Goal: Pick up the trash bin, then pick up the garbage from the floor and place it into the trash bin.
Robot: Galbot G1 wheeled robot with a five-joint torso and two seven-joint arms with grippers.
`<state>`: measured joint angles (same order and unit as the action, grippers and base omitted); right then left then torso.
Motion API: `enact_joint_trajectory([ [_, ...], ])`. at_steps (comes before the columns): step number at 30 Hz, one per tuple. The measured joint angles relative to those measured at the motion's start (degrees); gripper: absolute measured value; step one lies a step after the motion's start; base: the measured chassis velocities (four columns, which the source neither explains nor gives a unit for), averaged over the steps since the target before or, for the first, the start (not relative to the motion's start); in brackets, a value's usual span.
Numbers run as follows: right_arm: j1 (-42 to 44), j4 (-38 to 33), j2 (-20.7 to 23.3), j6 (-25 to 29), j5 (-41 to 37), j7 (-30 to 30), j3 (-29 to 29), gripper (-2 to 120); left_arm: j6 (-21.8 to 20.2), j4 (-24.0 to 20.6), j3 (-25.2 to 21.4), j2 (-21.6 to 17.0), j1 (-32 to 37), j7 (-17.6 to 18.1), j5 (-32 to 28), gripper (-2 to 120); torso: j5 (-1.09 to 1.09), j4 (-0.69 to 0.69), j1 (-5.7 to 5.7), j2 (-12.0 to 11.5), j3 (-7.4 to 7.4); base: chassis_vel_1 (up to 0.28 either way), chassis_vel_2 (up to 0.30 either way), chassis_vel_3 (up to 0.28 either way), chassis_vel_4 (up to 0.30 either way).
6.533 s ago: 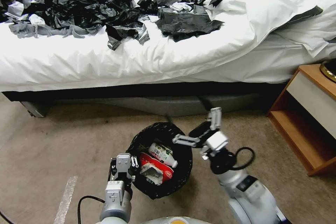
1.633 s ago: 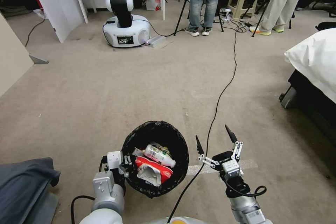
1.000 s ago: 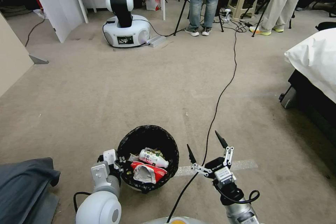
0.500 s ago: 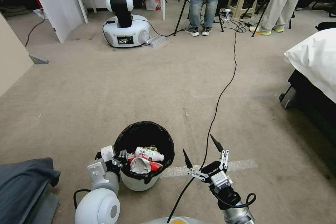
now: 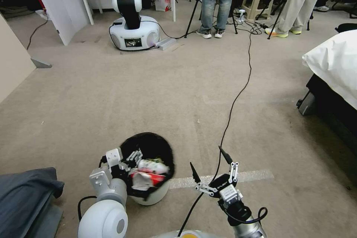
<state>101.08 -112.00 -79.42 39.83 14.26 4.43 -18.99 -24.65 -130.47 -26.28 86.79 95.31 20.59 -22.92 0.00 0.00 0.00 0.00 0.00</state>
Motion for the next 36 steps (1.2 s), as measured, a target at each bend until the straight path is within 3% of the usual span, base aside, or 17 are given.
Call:
enact_joint_trajectory([
  [8, 0.41, -0.58, 0.01, 0.07, -0.03, -0.35, -0.70, 100, 4.03, -2.73, 1.96, 0.00, 4.74, 0.66, 2.04, 80, 0.00, 0.01, 0.00, 0.00, 0.00, 0.000, 0.000, 0.000, 0.000],
  [12, 0.77, -1.18, -0.02, 0.04, -0.37, -0.57, -1.88, 100, 5.21, -3.94, 2.86, -0.24, 6.83, 1.37, 4.88, 81, 0.00, 0.00, 0.00, 0.00, 0.00, 0.000, 0.000, 0.000, 0.000],
  [14, 0.83, -1.40, -0.24, -0.15, -0.60, -1.69, -2.15, 100, 8.33, -4.11, 3.02, -0.61, 8.50, 0.01, 9.84, 83, 0.00, 0.00, 0.00, 0.00, 0.00, 0.000, 0.000, 0.000, 0.000],
  [16, 0.83, -1.44, -0.30, -0.24, -0.62, -2.06, -2.15, 100, 9.29, -4.09, 3.02, -0.69, 8.84, -0.46, 11.05, 84, 0.00, 0.01, 0.00, 0.00, 0.00, 0.000, 0.000, 0.000, 0.000],
  [19, 0.74, -1.63, -0.88, -0.89, -1.52, -4.56, -1.69, 100, 17.27, -2.46, 3.00, -1.11, 10.77, -4.73, 18.62, 90, 0.01, 0.01, 0.00, 0.00, 0.00, 0.000, 0.000, 0.000, 0.000],
  [20, 0.74, -1.88, -1.20, -1.34, -2.06, -5.69, -1.30, 100, 23.25, -0.62, 2.85, -1.12, 11.24, -7.14, 22.13, 95, 0.00, 0.00, 0.00, 0.00, 0.00, 0.000, 0.000, 0.000, 0.000],
  [21, 0.74, -1.88, -1.20, -1.34, -2.06, -5.69, -1.30, 100, 23.25, -0.62, 2.85, -1.12, 11.24, -7.14, 22.13, 95, 0.00, 0.00, 0.00, 0.00, 0.00, 0.000, 0.000, 0.000, 0.000],
  [23, 0.73, -2.51, -1.92, -2.27, -2.86, -7.71, -0.71, 100, 32.44, 2.93, 2.76, -0.87, 11.88, -10.29, 26.69, 99, -0.01, 0.00, 0.00, 0.00, 0.00, 0.000, 0.000, 0.000, 0.000],
  [24, 0.70, -2.75, -2.13, -2.58, -3.01, -8.42, -0.60, 100, 34.74, 3.93, 2.78, -0.69, 12.11, -11.03, 27.90, 100, -0.01, 0.00, 0.00, 0.00, 0.00, 0.000, 0.000, 0.000, 0.000],
  [25, 0.70, -2.75, -2.13, -2.58, -3.01, -8.42, -0.60, 100, 34.74, 3.93, 2.78, -0.69, 12.11, -11.03, 27.90, 100, -0.01, 0.00, 0.00, 0.00, 0.00, 0.000, 0.000, 0.000, 0.000],
  [28, 0.53, -3.37, -2.79, -3.35, -3.88, -10.04, -0.55, 100, 40.39, 6.29, 2.93, -0.18, 12.73, -12.85, 31.22, 100, -0.01, 0.00, 0.00, 0.00, 0.00, 0.000, 0.000, 0.000, 0.000],
  [36, 0.55, -2.86, -3.52, -4.06, -4.28, -11.59, -0.83, 100, 45.20, 9.49, 2.68, -0.05, 12.75, -12.83, 34.21, 100, 0.00, 0.00, 0.00, 0.00, 0.00, 0.000, 0.000, 0.000, 0.000],
])
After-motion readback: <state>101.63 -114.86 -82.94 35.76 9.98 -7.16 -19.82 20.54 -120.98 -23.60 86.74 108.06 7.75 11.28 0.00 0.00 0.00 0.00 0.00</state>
